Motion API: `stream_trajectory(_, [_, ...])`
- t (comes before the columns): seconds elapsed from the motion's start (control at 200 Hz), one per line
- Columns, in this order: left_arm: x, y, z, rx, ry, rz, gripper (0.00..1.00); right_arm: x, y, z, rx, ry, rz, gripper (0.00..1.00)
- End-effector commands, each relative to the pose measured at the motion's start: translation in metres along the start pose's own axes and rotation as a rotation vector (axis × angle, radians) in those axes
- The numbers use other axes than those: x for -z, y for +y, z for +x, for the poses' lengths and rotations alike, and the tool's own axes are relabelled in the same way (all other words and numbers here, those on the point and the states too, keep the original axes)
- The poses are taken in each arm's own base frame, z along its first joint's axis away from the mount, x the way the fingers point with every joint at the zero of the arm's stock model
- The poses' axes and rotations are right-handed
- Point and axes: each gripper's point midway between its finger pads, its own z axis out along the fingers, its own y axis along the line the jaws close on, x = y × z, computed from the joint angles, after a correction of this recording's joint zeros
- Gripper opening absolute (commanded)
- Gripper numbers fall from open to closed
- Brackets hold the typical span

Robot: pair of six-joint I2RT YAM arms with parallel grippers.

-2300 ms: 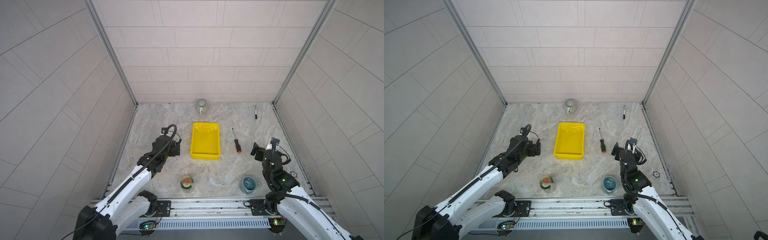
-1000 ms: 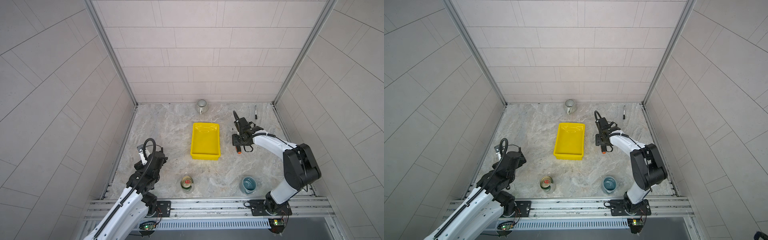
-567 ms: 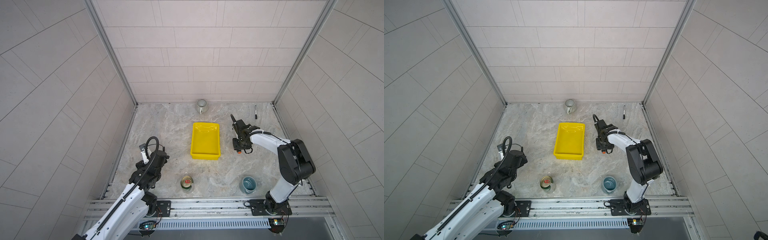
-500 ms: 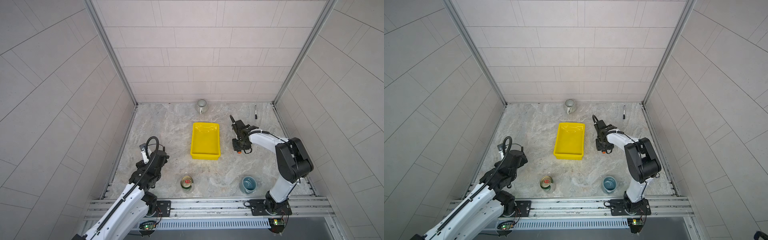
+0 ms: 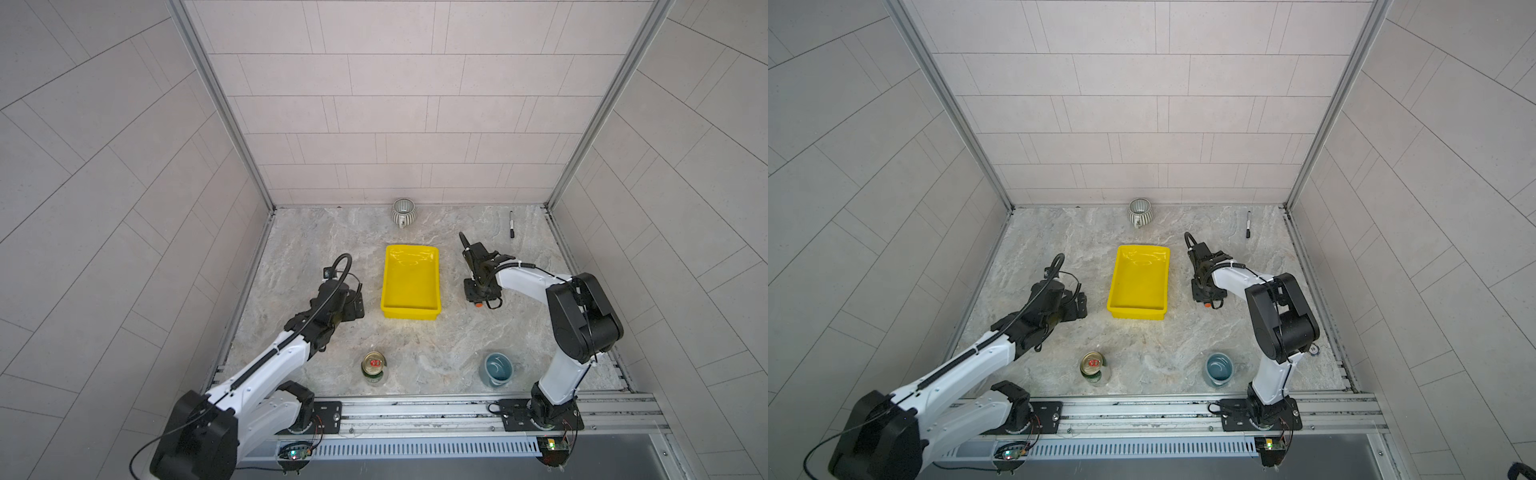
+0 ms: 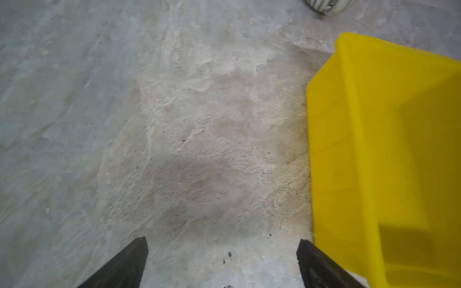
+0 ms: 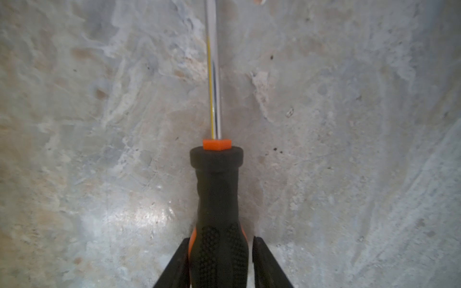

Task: Put the screwdriver in the bin
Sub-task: Pick up the screwdriver from the middle-right of the table, then place the screwdriver into the bin.

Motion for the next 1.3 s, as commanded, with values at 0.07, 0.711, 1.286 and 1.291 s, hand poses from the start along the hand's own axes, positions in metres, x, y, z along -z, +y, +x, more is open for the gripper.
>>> stream_trajectory(0.07, [-0.008,-0.003,0.003,-0.105,-0.012,0.017,1.00,0.003,-0.007,0.008,-0.016,-0.007,0.016,0.31])
stream_trajectory(0.711, [0.017,0.010,-0.006,0.010,-0.181,0.027,1.00,0.131,0.039,-0.005,-0.190,-0.299,-0.293,0.17])
stream_trajectory(1.286, [0.028,0.016,-0.008,0.035,-0.229,0.024,1.00,0.134,0.236,-0.045,-0.257,-0.375,-0.560,0.14])
stream_trajectory(1.291, [0.028,0.016,-0.008,0.036,-0.231,0.025,1.00,0.133,0.236,-0.044,-0.258,-0.374,-0.560,0.14])
